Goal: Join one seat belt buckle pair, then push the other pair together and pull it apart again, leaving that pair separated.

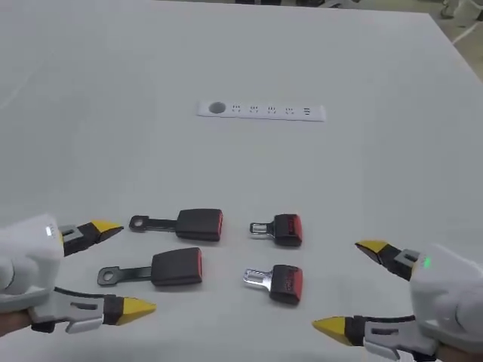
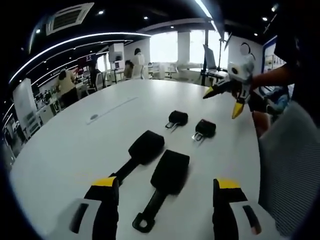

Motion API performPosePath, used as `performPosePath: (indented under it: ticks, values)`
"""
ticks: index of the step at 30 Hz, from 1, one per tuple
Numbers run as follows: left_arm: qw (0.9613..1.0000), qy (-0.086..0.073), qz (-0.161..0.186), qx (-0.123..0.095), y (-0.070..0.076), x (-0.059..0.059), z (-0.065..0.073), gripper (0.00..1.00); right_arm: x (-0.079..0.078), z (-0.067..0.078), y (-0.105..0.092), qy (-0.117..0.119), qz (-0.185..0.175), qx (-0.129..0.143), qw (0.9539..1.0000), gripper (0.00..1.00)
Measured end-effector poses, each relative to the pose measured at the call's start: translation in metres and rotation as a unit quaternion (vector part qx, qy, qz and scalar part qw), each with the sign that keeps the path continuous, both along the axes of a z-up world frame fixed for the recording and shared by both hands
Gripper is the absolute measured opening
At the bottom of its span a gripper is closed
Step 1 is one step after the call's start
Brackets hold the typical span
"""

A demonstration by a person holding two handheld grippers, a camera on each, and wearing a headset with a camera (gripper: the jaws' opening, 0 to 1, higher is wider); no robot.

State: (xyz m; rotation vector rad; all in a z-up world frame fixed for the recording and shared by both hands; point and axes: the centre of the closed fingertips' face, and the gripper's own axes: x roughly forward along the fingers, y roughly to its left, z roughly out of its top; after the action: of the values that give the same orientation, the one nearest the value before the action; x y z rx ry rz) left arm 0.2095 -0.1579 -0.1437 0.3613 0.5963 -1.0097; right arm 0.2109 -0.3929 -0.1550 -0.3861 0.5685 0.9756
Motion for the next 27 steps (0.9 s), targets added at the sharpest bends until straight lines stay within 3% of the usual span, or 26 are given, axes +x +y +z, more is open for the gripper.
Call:
performPosePath:
  ticks: [12, 20, 27]
  values:
    - [0.9971, 0.019, -0.057, 0.046, -0.009, 0.003, -0.018, 0.66, -0.002, -0.011, 0.01, 0.026, 0.032, -0.014, 0.9991, 0.66]
    - [0.9925, 0.029, -0.089, 0.078, -0.011, 0.006, -0.03, 0.57, -0.003, -0.018, 0.019, 0.034, 0.059, -0.027, 0.9973, 0.59]
    - [0.986, 0.034, -0.123, 0.108, -0.014, 0.008, -0.039, 0.51, -0.003, -0.024, 0.027, 0.038, 0.078, -0.035, 0.9956, 0.51]
